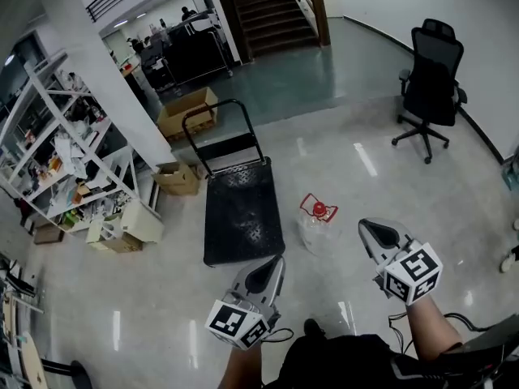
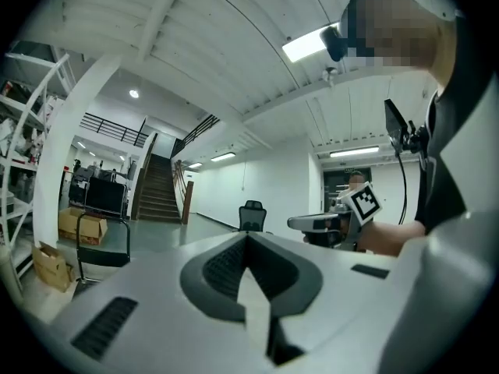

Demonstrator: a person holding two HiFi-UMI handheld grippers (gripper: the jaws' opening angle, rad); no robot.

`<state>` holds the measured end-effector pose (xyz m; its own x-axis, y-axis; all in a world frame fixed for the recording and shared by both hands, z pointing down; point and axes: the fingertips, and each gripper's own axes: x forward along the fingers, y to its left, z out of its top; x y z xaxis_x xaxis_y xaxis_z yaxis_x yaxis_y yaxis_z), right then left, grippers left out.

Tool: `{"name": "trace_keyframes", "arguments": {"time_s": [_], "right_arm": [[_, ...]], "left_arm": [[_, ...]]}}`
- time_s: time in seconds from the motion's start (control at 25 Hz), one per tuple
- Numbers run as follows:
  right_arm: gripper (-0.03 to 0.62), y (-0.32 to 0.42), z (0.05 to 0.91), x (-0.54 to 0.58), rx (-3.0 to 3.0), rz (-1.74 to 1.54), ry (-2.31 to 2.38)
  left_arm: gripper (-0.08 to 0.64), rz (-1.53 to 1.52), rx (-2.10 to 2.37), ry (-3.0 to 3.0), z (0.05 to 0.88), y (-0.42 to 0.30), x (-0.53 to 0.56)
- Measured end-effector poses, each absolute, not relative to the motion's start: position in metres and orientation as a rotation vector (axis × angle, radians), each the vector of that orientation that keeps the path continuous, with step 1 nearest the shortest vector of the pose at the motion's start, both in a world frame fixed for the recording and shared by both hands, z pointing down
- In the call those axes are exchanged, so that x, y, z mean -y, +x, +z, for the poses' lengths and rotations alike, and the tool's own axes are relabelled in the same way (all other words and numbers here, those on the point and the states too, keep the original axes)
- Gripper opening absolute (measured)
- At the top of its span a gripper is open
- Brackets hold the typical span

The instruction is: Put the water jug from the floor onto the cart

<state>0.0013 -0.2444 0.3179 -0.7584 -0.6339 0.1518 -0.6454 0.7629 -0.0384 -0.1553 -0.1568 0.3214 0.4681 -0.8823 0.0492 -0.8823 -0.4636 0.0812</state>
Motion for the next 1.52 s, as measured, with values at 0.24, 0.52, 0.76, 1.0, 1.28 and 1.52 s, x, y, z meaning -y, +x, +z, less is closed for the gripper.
{"name": "trace_keyframes", "arguments": {"time_s": [0.24,0.52,0.76,1.0,1.28,1.52], "right_arm": [[-0.006,-0.048,0.327,0.308,2.809,0.155,1.043],[-0.006,-0.067,0.357,0.389,2.765,0.239,1.051],[-0.005,-0.075,0.369,0.497,2.810,0.333,1.065],[0.004,-0.062,0.405,0.597,2.809,0.374,1.040],[0.085,-0.070,0.519,0.663,2.600,0.588,0.956],[0.120,-0.065,0.657,0.673,2.385,0.869,0.981]], "left_arm": [[-0.004,0.023,1.509,2.631,0.332,-0.196,0.226],[-0.004,0.001,1.479,2.607,0.340,-0.216,0.297],[-0.005,0.098,1.510,2.527,0.366,-0.230,0.401],[-0.005,0.173,1.481,2.463,0.395,-0.207,0.496],[-0.005,0.288,1.340,2.360,0.470,-0.193,0.571],[-0.005,0.375,1.154,2.211,0.594,-0.186,0.600]]}}
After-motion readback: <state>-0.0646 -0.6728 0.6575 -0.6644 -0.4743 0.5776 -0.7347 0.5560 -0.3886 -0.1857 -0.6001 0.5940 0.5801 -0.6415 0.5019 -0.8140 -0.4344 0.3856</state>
